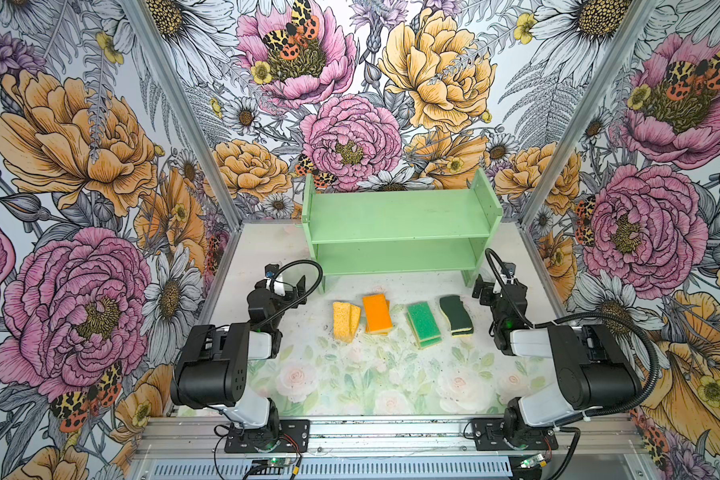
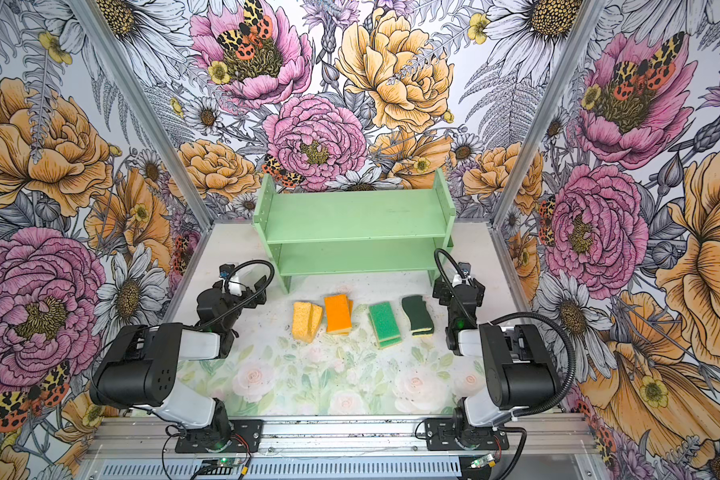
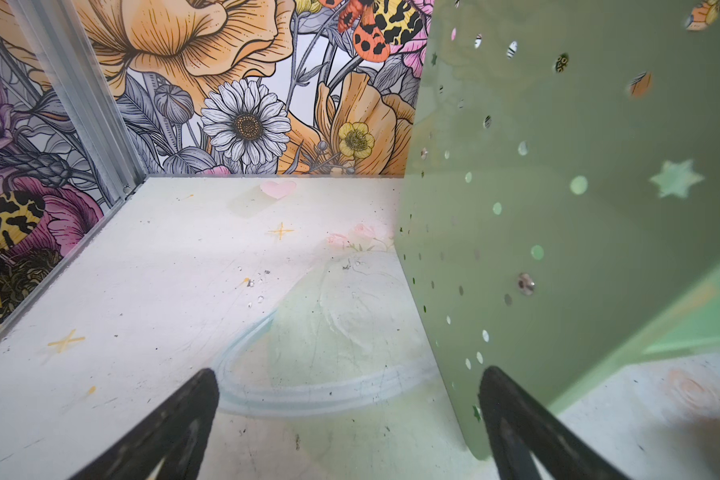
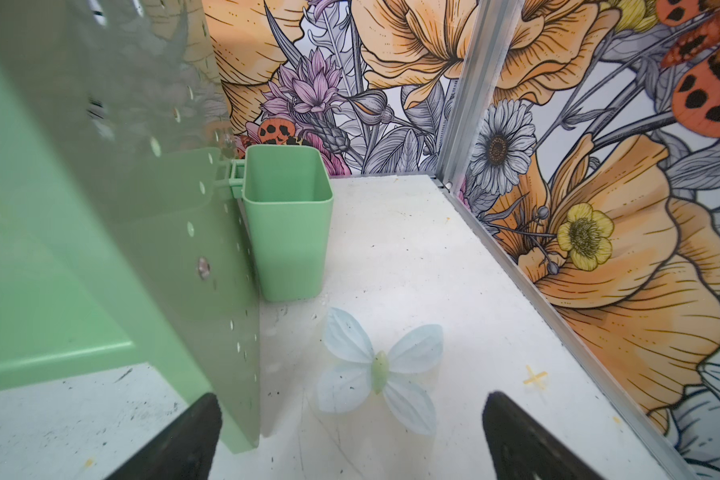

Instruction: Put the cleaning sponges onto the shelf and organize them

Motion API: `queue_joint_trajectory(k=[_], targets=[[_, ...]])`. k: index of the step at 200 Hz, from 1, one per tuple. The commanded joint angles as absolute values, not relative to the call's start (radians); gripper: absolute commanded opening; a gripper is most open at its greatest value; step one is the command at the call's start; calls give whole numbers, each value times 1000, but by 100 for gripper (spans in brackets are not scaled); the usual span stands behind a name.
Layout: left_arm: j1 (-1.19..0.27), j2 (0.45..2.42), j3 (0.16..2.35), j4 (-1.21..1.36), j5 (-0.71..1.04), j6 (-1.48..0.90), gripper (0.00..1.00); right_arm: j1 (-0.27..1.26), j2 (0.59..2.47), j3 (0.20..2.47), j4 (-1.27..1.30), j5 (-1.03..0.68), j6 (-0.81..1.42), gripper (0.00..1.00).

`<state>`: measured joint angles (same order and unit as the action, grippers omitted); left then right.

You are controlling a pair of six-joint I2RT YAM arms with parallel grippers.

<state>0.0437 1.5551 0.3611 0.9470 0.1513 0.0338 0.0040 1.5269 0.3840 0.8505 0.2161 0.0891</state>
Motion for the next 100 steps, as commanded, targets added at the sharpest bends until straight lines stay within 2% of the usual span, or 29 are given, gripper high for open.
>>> queue_joint_trajectory(k=[1,63,86,100], targets=[[55,1554,364,973,176,43,99,0,1533,386,879,212,98,100],[58,1555,366,971,174,36,99,1,1534,386,879,212,97,100],[56,1554,376,949,54,-3,99,0,1533,385,879,212,98,100],[51,1553,376,948,38,-3,99,0,1534,387,879,212,97,100]])
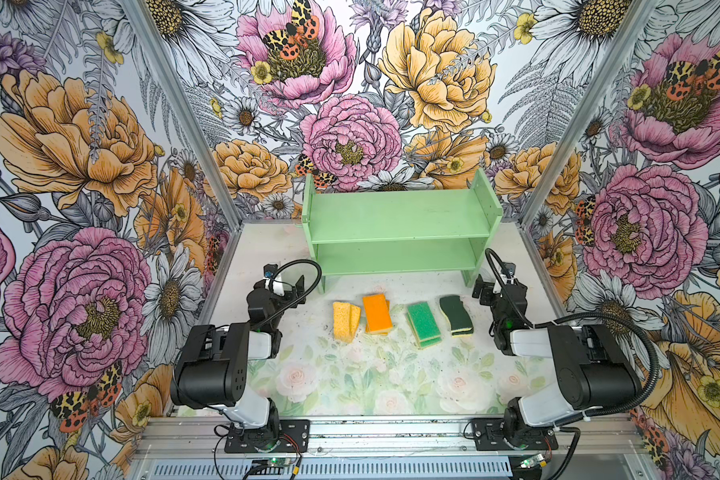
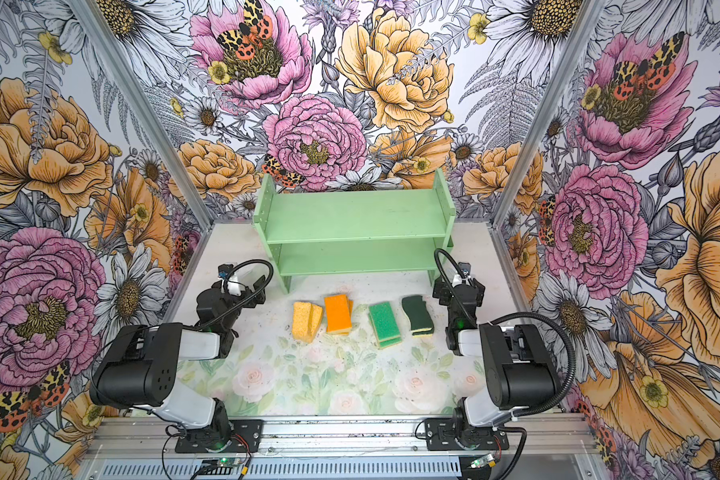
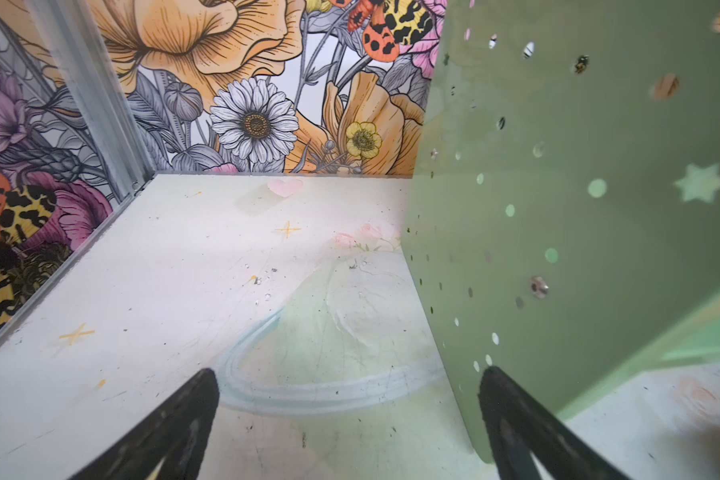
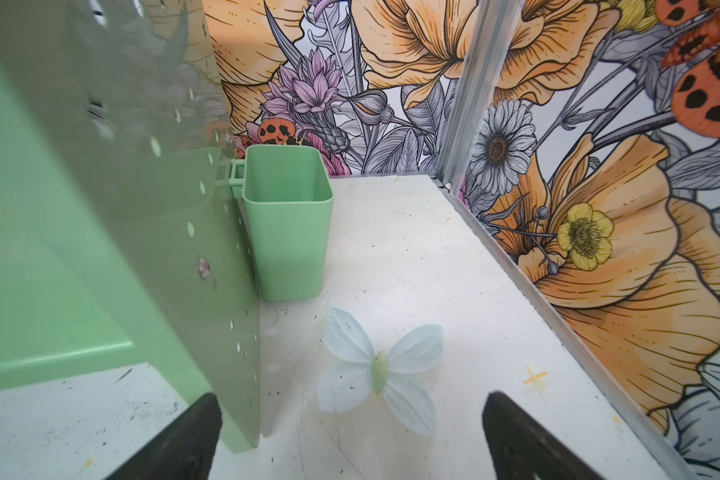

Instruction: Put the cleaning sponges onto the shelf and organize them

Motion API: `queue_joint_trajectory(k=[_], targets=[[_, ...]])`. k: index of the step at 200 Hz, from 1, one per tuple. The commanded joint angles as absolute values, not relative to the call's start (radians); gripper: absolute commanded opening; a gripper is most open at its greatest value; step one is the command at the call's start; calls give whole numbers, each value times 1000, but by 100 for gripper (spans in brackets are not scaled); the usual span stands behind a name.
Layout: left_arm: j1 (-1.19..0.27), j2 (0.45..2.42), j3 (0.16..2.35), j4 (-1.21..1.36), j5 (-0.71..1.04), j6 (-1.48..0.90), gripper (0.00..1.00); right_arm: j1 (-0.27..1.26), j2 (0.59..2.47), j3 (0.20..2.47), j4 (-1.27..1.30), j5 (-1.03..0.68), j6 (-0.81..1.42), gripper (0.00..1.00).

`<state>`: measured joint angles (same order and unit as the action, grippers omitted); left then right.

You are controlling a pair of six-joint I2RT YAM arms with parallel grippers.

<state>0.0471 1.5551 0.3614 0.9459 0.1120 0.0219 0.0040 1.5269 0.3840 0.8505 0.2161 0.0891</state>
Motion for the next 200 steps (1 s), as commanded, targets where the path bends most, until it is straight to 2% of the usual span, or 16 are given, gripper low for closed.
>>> queue_joint_trajectory(k=[1,67,89,108,143,180,200], targets=[[51,1554,376,948,38,-3,99,0,1534,386,878,212,97,100],[29,1546,373,948,-12,1,99,1,1530,374,894,191,89,100],[8,1445,340,929,-82,9,99,2,1505,368,887,185,88,100],[6,1290,335,784,-150,-34,99,2,1448,377,825,167,76,100],[24,1062,409,410,-118,-98,99,4,1264,508,362,91,119,100],[20,922,400,272,-65,-183,99,17,1171,637,-36,-80,209,100],[6,866,371,241,-26,-274,99,45,1144,654,-155,-122,254,100]])
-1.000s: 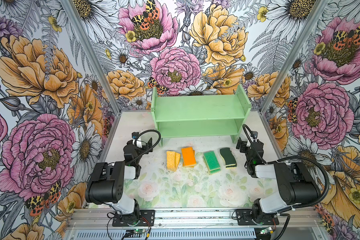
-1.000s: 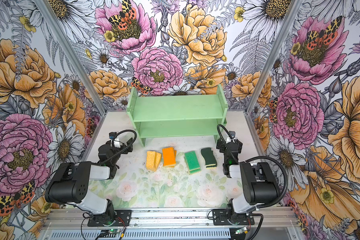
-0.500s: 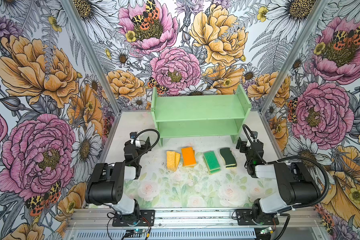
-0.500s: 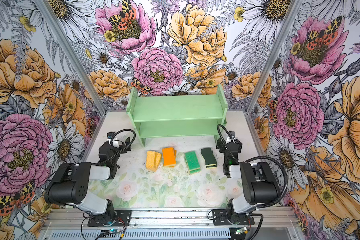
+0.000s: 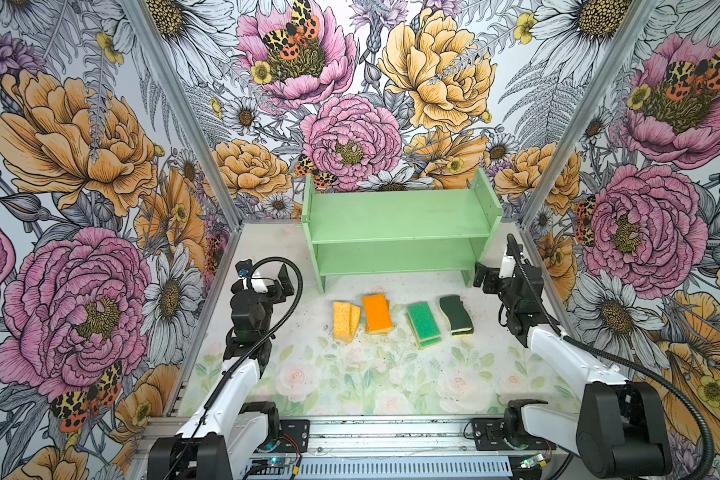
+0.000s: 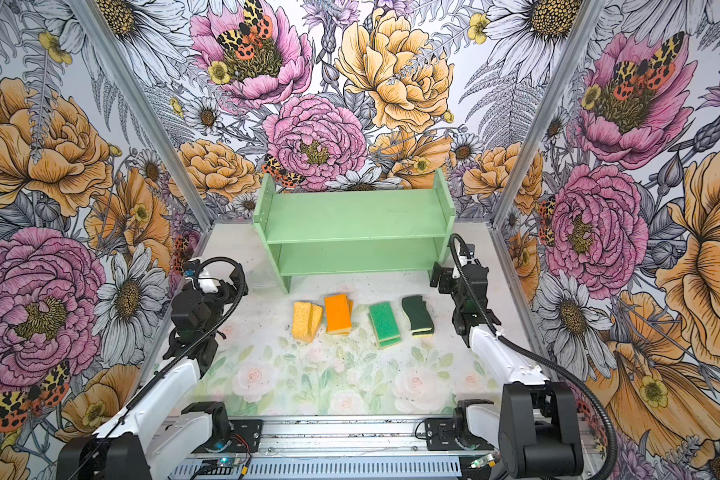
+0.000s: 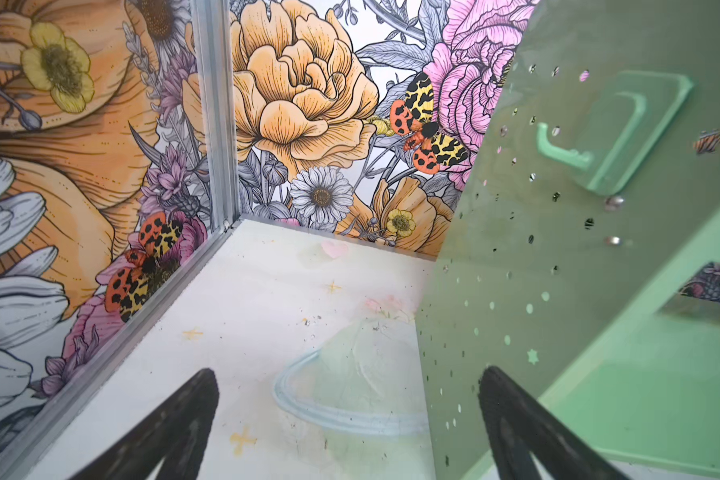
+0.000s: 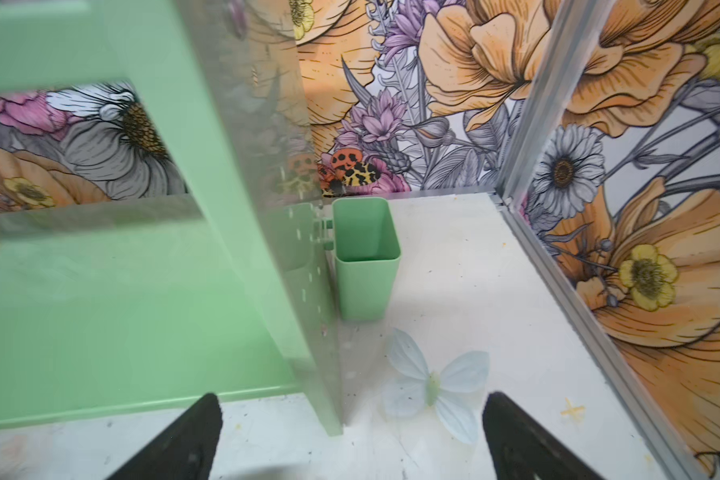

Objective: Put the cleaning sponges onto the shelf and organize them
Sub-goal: 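Move the right gripper over the scouring pad while the left nears the yellow sponge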

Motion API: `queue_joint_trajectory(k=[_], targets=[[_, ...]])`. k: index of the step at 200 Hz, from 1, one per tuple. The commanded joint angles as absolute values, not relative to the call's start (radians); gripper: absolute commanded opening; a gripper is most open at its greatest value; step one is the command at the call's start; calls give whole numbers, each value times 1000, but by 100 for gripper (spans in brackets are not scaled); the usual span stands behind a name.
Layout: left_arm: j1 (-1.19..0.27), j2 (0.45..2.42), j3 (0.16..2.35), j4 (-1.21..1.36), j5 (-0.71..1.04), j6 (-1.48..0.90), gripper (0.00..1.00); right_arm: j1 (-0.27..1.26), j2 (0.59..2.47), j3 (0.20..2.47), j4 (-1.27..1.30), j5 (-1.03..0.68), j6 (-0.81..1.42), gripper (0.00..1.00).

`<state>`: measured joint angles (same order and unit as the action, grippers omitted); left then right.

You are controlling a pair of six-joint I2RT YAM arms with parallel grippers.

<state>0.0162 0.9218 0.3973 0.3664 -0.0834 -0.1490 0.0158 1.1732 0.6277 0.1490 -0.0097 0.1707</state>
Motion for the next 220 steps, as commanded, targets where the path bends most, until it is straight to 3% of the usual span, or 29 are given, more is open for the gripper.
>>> queue_joint_trajectory(k=[1,105,129,220], targets=[[5,863,370,240,-23,-277,99,47,1143,655,-160,-123,256,100],[-317,511,281,-59,-183,-580,99,275,1102,590,-333,-47,430,99],[-346,465,277,-153,-235,-632,99,300,1100,582,-336,-36,445,99],[-380,458,262,-224,-135,-772,99,423,1072,629,-344,-47,454,100]])
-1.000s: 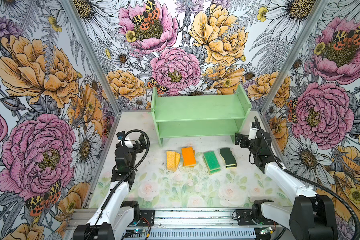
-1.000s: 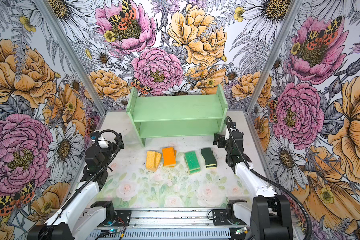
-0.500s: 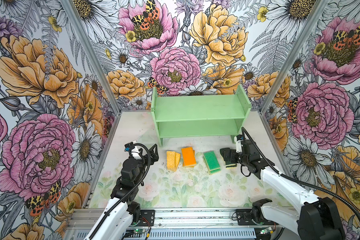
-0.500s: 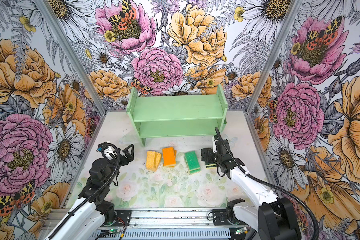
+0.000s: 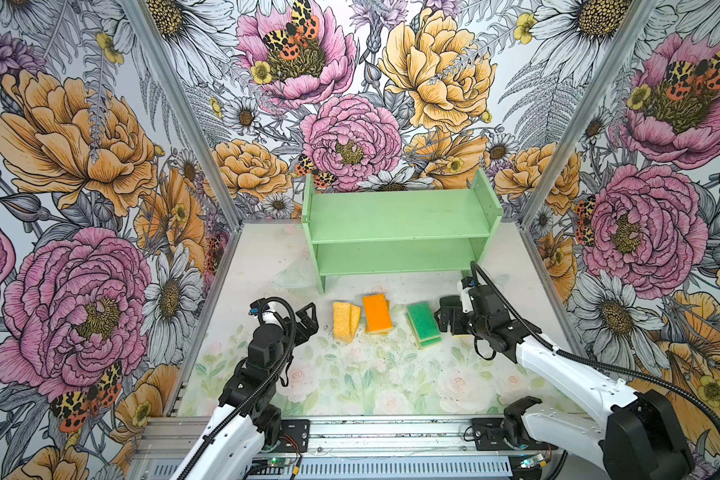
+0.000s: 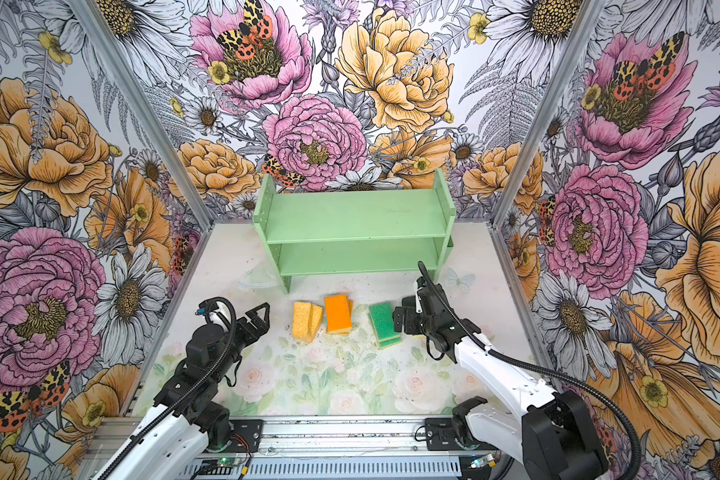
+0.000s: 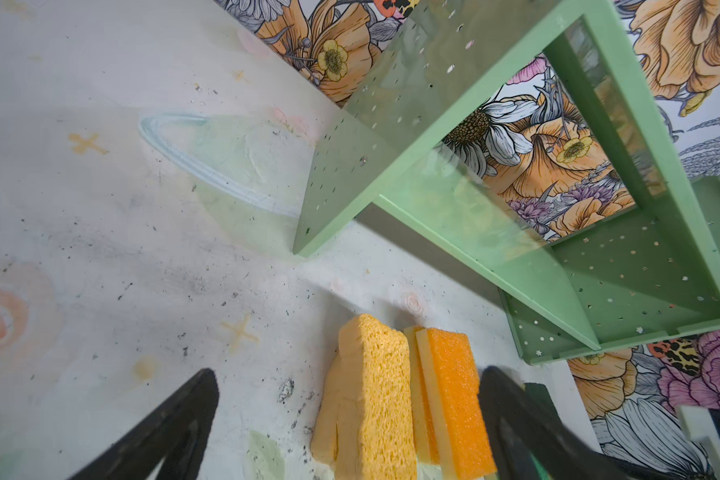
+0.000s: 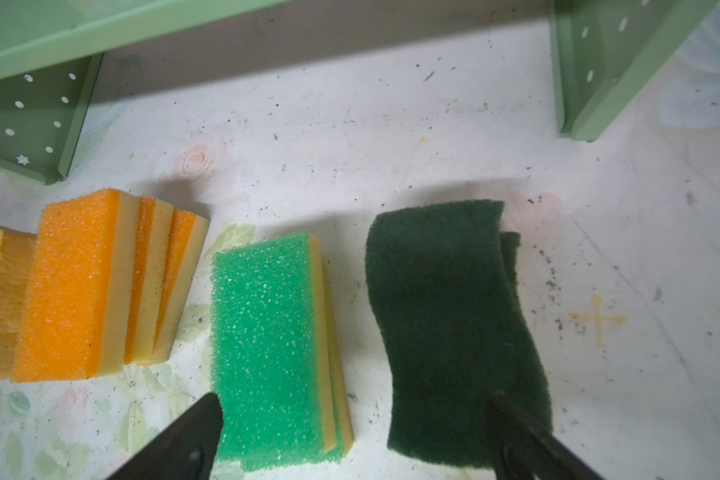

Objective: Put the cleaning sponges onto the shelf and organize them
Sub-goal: 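Move the right gripper over the scouring pad while the left nears the yellow sponge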

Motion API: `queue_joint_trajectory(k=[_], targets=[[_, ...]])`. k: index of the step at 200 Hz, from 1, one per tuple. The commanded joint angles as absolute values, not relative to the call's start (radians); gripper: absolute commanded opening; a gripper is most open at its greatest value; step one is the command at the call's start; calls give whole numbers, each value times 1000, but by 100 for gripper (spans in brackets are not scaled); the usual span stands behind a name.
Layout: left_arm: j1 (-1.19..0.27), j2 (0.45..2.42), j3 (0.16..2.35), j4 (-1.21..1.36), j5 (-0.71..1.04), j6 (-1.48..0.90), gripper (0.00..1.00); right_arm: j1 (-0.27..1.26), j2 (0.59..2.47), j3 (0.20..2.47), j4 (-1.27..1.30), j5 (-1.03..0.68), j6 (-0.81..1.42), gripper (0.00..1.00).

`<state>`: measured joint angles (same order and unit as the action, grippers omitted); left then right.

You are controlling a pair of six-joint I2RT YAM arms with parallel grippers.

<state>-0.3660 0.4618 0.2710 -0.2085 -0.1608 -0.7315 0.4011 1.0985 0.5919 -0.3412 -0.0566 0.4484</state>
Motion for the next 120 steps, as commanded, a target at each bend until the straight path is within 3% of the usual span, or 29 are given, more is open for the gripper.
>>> queue_joint_trajectory(k=[1,58,120], targets=[[-380,458,262,-224,-137,-773,99,424,1071,630,-344,-48,454,100],[-385,497,261,-181,-103,-782,99,452,1076,653,-345,-103,453,100],[-382,600,268,-71,-68,-789,99,458,1076,714,-494,22,427,100]])
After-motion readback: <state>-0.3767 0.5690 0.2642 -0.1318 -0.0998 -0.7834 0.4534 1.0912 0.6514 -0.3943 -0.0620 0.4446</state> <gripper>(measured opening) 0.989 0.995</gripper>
